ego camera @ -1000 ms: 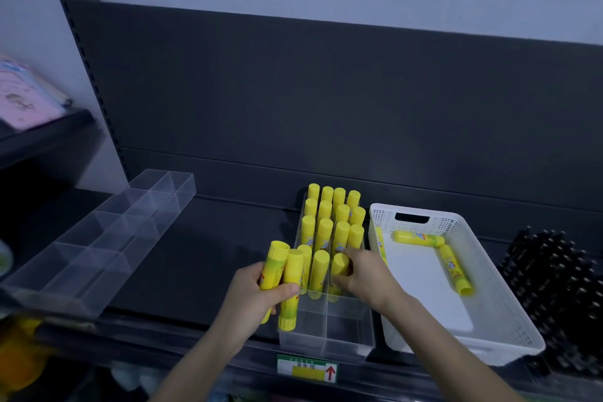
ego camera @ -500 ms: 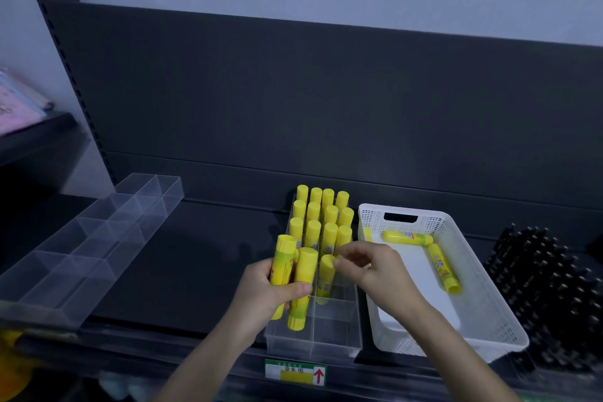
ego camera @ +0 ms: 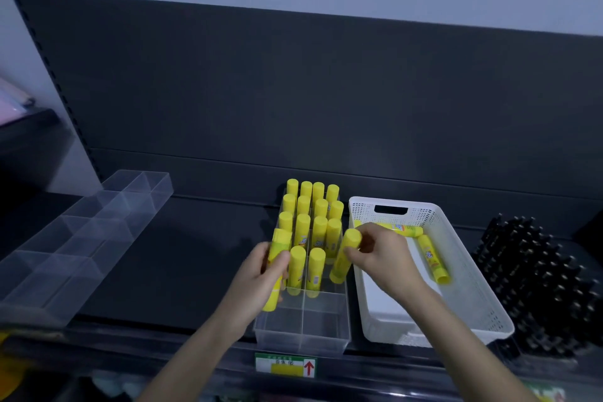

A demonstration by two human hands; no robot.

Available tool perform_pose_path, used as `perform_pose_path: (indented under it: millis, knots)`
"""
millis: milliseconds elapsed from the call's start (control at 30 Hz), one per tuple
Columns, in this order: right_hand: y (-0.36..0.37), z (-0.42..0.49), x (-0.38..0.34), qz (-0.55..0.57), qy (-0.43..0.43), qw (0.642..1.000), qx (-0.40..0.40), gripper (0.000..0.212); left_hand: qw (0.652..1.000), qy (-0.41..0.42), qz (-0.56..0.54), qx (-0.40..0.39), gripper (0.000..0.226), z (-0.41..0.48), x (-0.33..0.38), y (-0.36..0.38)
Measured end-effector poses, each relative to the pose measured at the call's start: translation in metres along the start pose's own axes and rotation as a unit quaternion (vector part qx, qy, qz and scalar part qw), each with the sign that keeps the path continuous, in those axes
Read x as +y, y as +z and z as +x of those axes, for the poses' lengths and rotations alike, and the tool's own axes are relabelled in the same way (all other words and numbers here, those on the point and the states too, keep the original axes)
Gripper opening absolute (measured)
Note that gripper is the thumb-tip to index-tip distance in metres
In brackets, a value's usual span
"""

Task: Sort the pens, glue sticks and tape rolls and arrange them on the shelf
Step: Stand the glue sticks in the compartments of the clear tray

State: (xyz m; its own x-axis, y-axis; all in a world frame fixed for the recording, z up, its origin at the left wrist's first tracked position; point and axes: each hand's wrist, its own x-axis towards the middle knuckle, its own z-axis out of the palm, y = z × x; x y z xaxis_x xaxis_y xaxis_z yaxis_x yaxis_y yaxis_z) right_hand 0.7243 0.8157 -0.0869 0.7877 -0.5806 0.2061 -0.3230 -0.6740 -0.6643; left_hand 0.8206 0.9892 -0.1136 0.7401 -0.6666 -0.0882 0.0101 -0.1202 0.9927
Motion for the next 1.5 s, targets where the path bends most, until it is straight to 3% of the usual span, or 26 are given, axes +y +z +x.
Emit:
perform_pose_path:
  millis: [100,267,767,867,967,1033,1133,1233,1333,1433,1500]
  knots:
    - [0.015,0.003,0.008,-0.077,0.002,0.996,-0.04,0.016,1.0,-0.015,-0.009,0.012,0.012,-0.003,-0.007,-0.005]
    - [0.032,0.003,0.012,-0.167,-0.007,0.983,-0.074,0.029,0.999,0.029,0.009,0.027,0.009,-0.008,-0.016,-0.012]
    - [0.028,0.001,0.012,-0.167,-0.01,0.982,-0.087,0.036,0.993,0.089,0.016,0.081,0.006,-0.005,-0.016,-0.016]
    - [0.017,-0.004,0.005,-0.152,-0.025,0.988,-0.029,0.03,0.992,0.094,-0.013,0.084,0.007,-0.006,-0.013,-0.021]
    - [0.016,-0.022,-0.01,-0.052,-0.074,0.996,0.017,0.014,0.993,0.087,-0.048,0.065,0.009,-0.007,-0.009,-0.022]
    - [0.025,-0.036,-0.022,0.05,-0.07,0.995,-0.047,0.008,0.993,0.08,-0.065,0.055,0.021,-0.007,-0.009,-0.023]
    - [0.038,-0.04,-0.022,0.169,-0.009,0.979,-0.113,0.013,0.995,0.072,-0.063,0.034,0.029,-0.007,-0.012,-0.029]
    - [0.04,-0.04,-0.021,0.337,0.09,0.925,-0.152,0.016,0.996,0.059,-0.066,-0.006,0.027,-0.011,-0.018,-0.031]
    - [0.04,-0.04,-0.024,0.394,0.115,0.902,-0.132,0.017,0.998,0.052,0.032,-0.013,0.025,-0.012,-0.024,-0.032]
    - [0.038,-0.033,-0.021,0.278,0.071,0.955,-0.068,0.024,0.97,0.043,0.241,0.009,0.035,-0.01,-0.036,-0.037]
    - [0.042,-0.031,-0.021,0.154,0.016,0.986,-0.061,0.025,0.951,0.039,0.306,-0.024,0.044,-0.011,-0.041,-0.038]
